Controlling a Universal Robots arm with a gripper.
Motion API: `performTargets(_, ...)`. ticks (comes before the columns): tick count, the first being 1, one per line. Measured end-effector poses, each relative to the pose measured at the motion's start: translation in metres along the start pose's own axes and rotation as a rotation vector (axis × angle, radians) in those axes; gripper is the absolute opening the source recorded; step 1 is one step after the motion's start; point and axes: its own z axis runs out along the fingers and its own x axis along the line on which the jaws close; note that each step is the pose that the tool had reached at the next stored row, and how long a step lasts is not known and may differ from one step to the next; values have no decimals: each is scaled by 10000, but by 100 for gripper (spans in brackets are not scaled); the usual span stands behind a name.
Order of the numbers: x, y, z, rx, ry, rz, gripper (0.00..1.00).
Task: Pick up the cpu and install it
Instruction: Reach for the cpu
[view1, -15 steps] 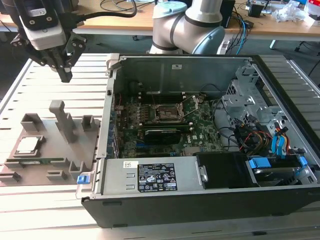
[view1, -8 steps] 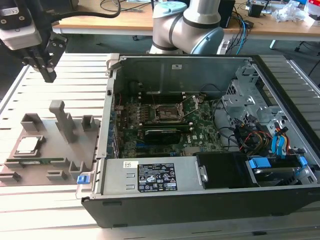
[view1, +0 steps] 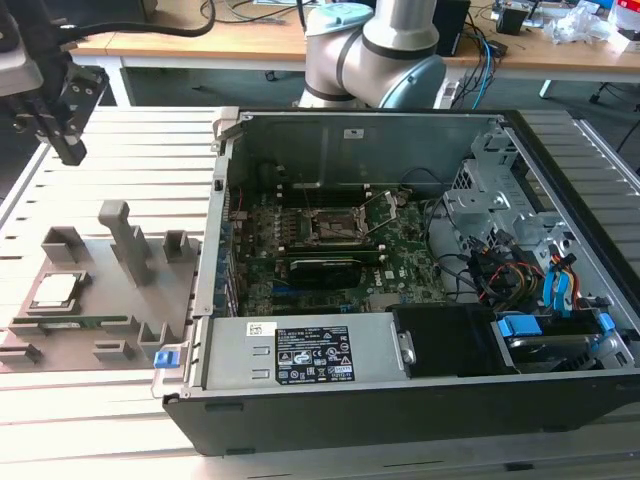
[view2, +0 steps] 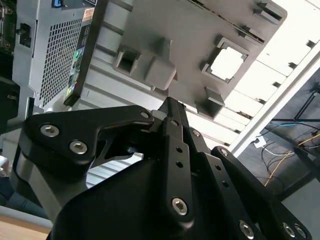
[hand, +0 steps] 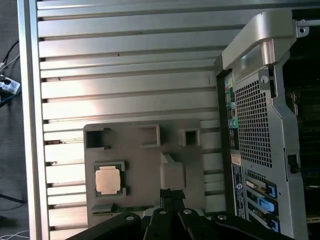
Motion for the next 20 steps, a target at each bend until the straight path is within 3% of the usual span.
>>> performTargets(10,393,-29,-11,-1,-1,0,11)
performTargets(15,535,-40,-10,-1,-1,0,11)
performTargets(20,583,-49,51,0,-1,-1,11)
